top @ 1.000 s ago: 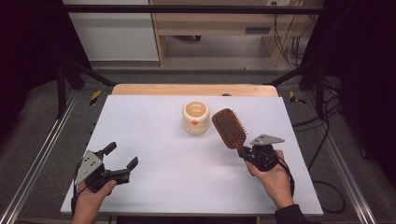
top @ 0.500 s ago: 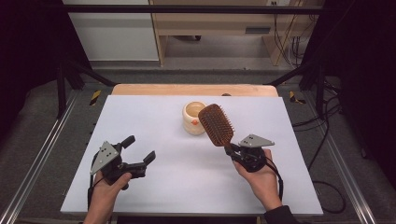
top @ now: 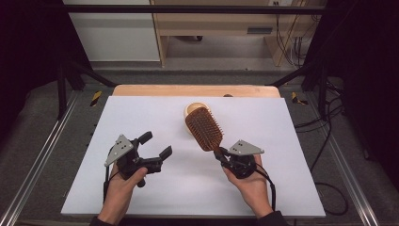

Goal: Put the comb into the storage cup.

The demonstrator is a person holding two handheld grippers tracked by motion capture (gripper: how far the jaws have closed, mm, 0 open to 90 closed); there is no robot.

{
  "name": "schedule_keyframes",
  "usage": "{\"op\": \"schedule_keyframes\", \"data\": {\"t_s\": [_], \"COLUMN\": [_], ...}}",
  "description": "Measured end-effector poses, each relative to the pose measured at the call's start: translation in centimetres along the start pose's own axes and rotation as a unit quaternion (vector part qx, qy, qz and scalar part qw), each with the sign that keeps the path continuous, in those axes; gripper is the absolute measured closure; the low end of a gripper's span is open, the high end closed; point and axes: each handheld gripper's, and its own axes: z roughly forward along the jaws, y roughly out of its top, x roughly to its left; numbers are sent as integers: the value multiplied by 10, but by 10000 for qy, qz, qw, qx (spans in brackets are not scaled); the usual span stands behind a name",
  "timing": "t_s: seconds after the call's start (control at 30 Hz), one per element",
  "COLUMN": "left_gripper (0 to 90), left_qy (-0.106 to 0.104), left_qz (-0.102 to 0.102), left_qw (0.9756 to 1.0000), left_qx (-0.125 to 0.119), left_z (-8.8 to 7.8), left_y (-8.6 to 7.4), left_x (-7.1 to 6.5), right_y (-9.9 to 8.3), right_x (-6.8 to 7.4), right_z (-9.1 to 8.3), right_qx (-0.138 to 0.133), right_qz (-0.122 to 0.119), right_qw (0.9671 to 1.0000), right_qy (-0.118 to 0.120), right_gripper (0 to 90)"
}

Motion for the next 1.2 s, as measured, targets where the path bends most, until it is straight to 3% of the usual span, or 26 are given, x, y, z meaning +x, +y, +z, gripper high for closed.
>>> {"op": "schedule_keyframes", "data": {"t_s": [0.17,0.4,0.47,0.63,0.83,1.2], "left_gripper": [50,54,55,54,84,122], "left_qy": [-164,-365,-339,-338,-395,-505], "left_qz": [-198,-254,-263,-522,-877,-1034], "left_qw": [9996,9987,9987,9976,9948,9928], "left_qx": [99,254,279,318,346,343], "left_z": [17,39,44,55,61,67], "left_y": [4,15,17,19,22,27], "left_x": [-5,-14,-14,-12,-9,-9], "right_y": [3,3,4,5,5,6], "right_x": [9,15,17,21,24,29], "right_z": [3,4,4,4,4,5], "right_qx": [-103,-202,-240,-312,-392,-447], "right_qz": [-120,-216,-235,-277,-330,-400], "right_qw": [9999,9995,9993,9990,9984,9978], "right_qy": [30,129,146,185,238,295], "right_gripper": [730,730,730,729,729,729]}}
